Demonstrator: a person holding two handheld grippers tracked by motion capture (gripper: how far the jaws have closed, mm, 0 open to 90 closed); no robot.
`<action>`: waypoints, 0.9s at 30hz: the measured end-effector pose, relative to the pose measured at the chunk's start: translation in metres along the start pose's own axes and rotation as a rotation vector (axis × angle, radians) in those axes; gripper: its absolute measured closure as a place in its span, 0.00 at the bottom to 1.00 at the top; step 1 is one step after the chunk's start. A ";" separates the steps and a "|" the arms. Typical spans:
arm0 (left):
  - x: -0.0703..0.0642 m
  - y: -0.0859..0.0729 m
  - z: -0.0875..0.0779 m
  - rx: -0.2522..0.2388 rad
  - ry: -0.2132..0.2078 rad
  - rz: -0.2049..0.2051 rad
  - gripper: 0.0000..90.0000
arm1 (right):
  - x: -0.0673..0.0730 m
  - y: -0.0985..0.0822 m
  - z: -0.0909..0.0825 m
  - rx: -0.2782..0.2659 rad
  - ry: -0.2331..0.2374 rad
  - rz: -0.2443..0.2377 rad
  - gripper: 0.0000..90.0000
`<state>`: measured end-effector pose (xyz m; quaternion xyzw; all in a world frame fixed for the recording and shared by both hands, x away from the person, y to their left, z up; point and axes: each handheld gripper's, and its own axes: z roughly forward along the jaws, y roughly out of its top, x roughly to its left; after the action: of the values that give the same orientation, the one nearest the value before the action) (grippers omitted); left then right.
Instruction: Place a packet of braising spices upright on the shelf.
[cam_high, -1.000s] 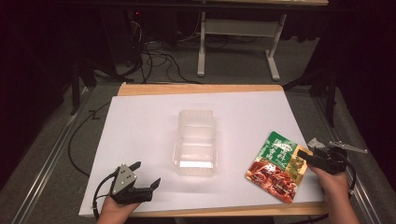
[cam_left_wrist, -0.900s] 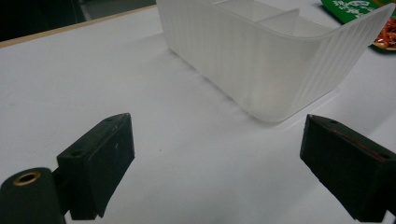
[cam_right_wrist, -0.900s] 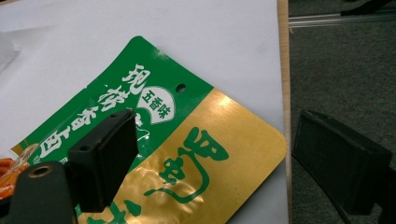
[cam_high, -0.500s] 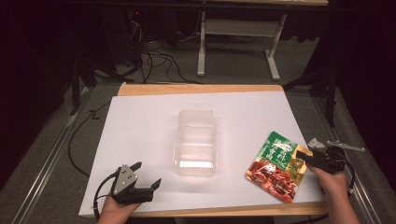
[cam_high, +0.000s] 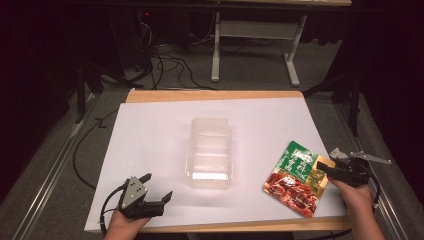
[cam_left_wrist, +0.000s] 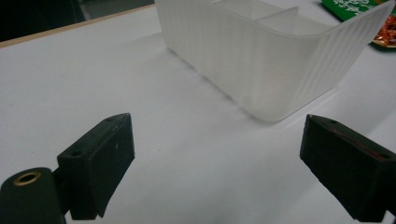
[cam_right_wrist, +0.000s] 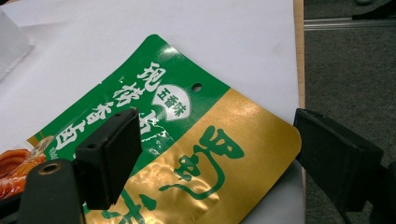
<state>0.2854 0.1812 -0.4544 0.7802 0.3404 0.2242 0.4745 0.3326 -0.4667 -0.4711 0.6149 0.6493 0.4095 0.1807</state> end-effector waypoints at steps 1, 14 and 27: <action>0.000 0.000 0.000 0.000 0.000 0.000 0.12 | 0.001 0.000 -0.001 -0.004 0.002 0.000 0.20; 0.000 0.000 -0.001 0.004 -0.002 0.004 0.12 | 0.014 0.002 -0.006 -0.049 0.049 -0.035 0.25; -0.001 0.000 0.001 0.011 -0.010 0.007 0.12 | 0.019 0.001 -0.004 -0.044 0.083 -0.035 0.30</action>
<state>0.2855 0.1801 -0.4554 0.7852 0.3366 0.2202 0.4709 0.3266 -0.4500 -0.4629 0.5816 0.6578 0.4458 0.1743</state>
